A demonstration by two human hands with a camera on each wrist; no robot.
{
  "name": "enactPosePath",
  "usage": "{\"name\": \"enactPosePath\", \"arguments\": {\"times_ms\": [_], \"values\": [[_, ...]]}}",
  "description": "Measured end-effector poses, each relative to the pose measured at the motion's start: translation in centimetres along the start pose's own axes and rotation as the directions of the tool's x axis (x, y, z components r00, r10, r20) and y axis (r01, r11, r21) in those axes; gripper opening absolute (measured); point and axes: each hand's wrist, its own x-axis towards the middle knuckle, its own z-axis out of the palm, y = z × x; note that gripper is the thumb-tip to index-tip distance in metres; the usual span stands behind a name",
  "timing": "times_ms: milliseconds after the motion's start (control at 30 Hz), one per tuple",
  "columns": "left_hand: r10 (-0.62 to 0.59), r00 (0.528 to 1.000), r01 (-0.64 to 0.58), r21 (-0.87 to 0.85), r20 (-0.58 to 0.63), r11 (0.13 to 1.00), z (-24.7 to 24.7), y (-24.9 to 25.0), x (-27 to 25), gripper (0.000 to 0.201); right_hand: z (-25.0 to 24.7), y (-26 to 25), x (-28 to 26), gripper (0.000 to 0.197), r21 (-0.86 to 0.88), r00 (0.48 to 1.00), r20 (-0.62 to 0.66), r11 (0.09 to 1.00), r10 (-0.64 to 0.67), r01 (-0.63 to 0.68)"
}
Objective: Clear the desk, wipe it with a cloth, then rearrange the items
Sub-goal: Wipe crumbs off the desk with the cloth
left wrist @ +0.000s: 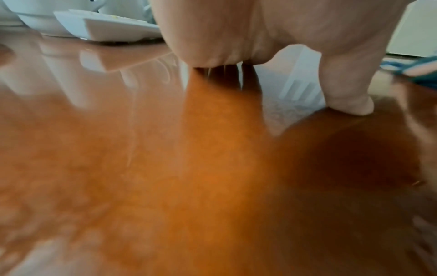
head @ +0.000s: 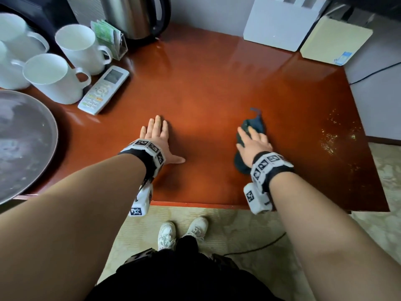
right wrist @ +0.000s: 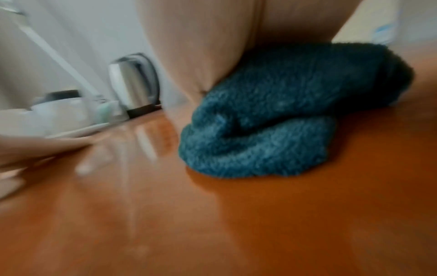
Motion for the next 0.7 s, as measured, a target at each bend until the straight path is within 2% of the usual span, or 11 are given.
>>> {"name": "enactPosePath", "arguments": {"times_ms": [67, 133, 200, 267, 333, 400, 467, 567, 633, 700], "values": [[0.005, 1.000, -0.005, -0.001, -0.006, 1.000, 0.0, -0.1, -0.1, 0.122, -0.6, 3.0, -0.3, 0.050, 0.036, 0.980, 0.055, 0.981, 0.189, -0.192], [0.019, 1.000, -0.019, -0.004, -0.009, 1.000, 0.0, -0.3, -0.2, 0.122, -1.3, 3.1, -0.5, 0.050, 0.065, 0.969, 0.064, 0.968, 0.239, -0.243], [0.030, 1.000, -0.030, -0.009, -0.006, 0.999, -0.1, -0.4, -0.3, 0.122, -2.0, 0.4, -0.4, 0.051, 0.096, 0.994, -0.033, 0.990, 0.104, -0.101], [0.039, 0.999, -0.039, -0.008, -0.002, 0.999, -0.3, -0.6, -0.3, 0.123, -2.3, -3.9, -0.2, 0.053, 0.083, 0.981, -0.126, 0.983, -0.150, 0.161], [0.054, 0.999, -0.054, -0.011, 0.006, 0.998, -0.4, -1.0, -0.4, 0.123, -1.6, -8.1, -0.4, 0.055, 0.029, 0.933, -0.090, 0.935, -0.349, 0.353], [0.071, 0.997, -0.071, -0.017, 0.009, 0.997, -0.4, -1.4, -0.4, 0.122, -0.2, -10.1, -0.7, 0.056, -0.017, 0.926, -0.011, 0.926, -0.377, 0.377], [0.080, 0.997, -0.080, -0.015, -0.002, 0.997, -0.2, -1.8, -0.5, 0.119, 1.1, -9.6, -1.2, 0.055, -0.007, 0.939, -0.037, 0.939, -0.343, 0.343], [0.072, 0.997, -0.072, -0.002, -0.022, 0.997, 0.3, -1.7, -0.7, 0.115, 2.2, -5.8, -2.5, 0.052, 0.055, 0.967, -0.075, 0.967, -0.244, 0.249], [0.048, 0.998, -0.048, 0.011, -0.028, 0.999, 0.4, -1.1, -1.0, 0.111, 2.8, -2.0, -3.7, 0.051, 0.105, 0.992, -0.076, 0.989, -0.100, 0.108], [0.021, 0.999, -0.021, 0.020, -0.037, 1.000, 0.4, -0.2, -1.1, 0.107, 3.2, 2.2, -4.9, 0.051, 0.160, 0.994, -0.077, 0.985, 0.073, -0.060]]}}
